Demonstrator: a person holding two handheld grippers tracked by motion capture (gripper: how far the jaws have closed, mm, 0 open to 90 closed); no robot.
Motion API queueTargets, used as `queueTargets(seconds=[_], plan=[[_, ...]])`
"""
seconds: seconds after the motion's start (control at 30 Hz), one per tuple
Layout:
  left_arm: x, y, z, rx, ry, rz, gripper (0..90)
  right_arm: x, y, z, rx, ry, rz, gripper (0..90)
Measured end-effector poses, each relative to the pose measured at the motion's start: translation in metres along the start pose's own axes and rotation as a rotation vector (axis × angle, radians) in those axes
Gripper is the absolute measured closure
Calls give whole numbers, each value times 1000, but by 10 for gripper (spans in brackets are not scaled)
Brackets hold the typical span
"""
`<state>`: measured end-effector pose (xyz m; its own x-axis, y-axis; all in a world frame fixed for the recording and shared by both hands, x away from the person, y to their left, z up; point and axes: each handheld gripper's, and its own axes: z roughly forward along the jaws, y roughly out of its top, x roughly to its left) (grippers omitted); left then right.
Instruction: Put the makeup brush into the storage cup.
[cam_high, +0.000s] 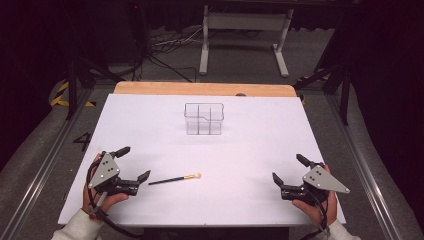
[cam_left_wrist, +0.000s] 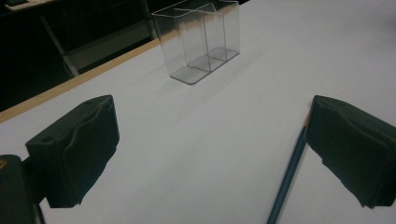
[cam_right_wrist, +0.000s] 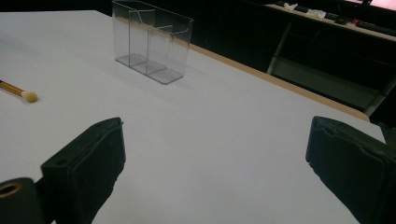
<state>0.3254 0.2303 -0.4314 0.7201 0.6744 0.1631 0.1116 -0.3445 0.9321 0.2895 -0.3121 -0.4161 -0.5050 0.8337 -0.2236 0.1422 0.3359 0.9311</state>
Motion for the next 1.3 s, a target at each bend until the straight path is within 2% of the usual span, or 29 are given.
queueTargets(seconds=[0.2,0.33,0.57,0.7,0.77,0.8,0.83,0.9,0.97,1.03,1.07,1.13,1.2,1.3], plan=[[-3,2,2,11,-16,12,38,-1,0,-1,-5,-14,-5,56],[-3,1,5,35,-25,11,42,0,-1,-2,-5,-23,-18,56],[0,-4,4,79,-49,-16,47,-2,0,0,-6,-28,-18,56],[1,-3,5,111,-44,-15,53,-2,-2,3,8,-17,-20,58],[3,1,9,168,-40,-18,54,-3,-3,2,17,-17,-25,57],[3,3,11,217,-61,-16,54,-3,-3,2,17,-15,-25,58],[3,5,13,253,-59,2,51,-4,-4,3,22,-16,-26,58],[2,7,14,268,-51,12,47,-4,-4,3,26,-15,-25,58],[2,11,16,304,-66,18,51,-4,-4,2,30,-8,-30,57],[-2,18,20,349,-89,61,59,-3,-5,4,42,7,-34,59],[-2,18,20,349,-89,61,67,-3,-5,4,42,7,-34,59],[-6,23,24,377,-115,100,77,-2,-6,5,55,12,-38,60],[-10,27,31,427,-140,132,83,-2,-7,6,65,18,-41,60],[-13,32,41,485,-156,170,80,0,-8,6,80,13,-52,60]])
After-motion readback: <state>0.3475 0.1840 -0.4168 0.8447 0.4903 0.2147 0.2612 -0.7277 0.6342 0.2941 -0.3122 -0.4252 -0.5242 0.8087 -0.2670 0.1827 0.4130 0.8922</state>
